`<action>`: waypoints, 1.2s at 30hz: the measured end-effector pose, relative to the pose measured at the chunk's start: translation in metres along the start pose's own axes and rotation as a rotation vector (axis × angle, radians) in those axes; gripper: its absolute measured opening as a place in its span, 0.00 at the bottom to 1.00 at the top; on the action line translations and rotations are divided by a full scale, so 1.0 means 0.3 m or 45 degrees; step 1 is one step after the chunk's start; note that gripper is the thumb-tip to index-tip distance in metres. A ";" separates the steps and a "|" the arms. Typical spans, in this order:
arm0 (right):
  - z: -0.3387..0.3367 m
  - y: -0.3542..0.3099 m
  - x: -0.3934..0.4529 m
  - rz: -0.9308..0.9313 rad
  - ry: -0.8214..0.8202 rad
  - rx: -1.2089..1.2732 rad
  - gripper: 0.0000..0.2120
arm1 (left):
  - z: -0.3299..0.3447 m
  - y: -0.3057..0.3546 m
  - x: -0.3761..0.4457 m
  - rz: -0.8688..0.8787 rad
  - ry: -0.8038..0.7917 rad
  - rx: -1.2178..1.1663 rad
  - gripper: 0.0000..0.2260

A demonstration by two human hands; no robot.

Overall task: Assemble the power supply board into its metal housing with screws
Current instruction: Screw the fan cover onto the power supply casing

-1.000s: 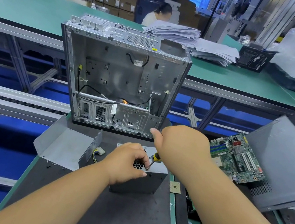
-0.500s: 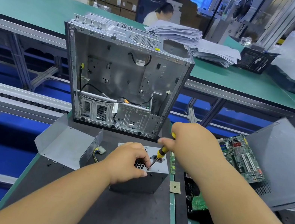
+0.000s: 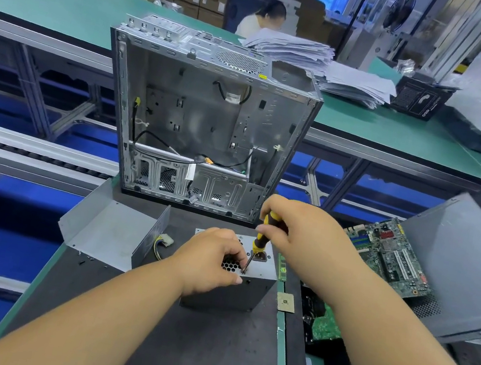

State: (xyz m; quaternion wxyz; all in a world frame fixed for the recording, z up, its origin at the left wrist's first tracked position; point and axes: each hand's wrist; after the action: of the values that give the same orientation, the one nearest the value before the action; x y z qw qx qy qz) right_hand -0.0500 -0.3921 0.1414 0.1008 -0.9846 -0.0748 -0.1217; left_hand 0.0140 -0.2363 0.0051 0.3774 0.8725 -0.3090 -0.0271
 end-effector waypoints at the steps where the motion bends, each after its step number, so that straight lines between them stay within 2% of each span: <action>1: 0.005 -0.003 -0.002 -0.005 0.033 -0.045 0.10 | 0.001 0.000 0.000 0.001 0.000 0.002 0.08; 4: 0.020 -0.008 0.002 0.096 0.099 -0.266 0.17 | 0.003 -0.002 -0.002 -0.009 0.014 -0.001 0.09; 8: 0.040 -0.027 0.011 0.324 0.110 -0.566 0.21 | 0.004 0.001 -0.005 -0.013 0.018 -0.011 0.09; 10: 0.038 -0.036 0.013 0.295 0.114 -0.618 0.22 | 0.003 0.002 -0.006 -0.009 0.020 -0.018 0.09; 12: 0.033 -0.033 0.013 0.217 0.097 -0.457 0.20 | 0.003 0.001 -0.005 0.002 0.022 -0.017 0.09; 15: 0.015 -0.021 0.007 0.121 -0.009 -0.013 0.08 | 0.003 0.000 -0.004 0.004 0.019 -0.006 0.08; 16: 0.013 -0.015 0.005 0.092 -0.008 0.047 0.09 | 0.003 0.001 -0.003 0.001 0.019 -0.003 0.08; 19: 0.023 0.001 -0.006 0.033 0.037 0.077 0.12 | 0.003 -0.001 -0.001 0.003 0.016 -0.003 0.08; 22: 0.042 0.011 -0.017 0.009 -0.053 0.041 0.17 | 0.003 -0.003 0.000 0.004 0.010 -0.011 0.08; 25: 0.044 0.020 -0.015 -0.010 -0.041 0.021 0.22 | 0.002 -0.003 0.002 0.001 0.011 -0.022 0.09; 36: 0.045 0.005 0.003 -0.072 -0.068 0.119 0.17 | 0.004 -0.001 0.000 0.006 0.017 -0.015 0.08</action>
State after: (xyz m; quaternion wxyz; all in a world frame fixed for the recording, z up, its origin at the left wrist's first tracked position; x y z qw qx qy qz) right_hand -0.0459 -0.3906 0.1285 0.1411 -0.9792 -0.1107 -0.0945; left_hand 0.0138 -0.2369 0.0041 0.3847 0.8697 -0.3084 -0.0223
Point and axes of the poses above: each hand's wrist, its own x-axis towards the middle knuckle, its own z-axis out of the palm, y = z × x, and after that the axes turned 9 degrees about y, right-handed
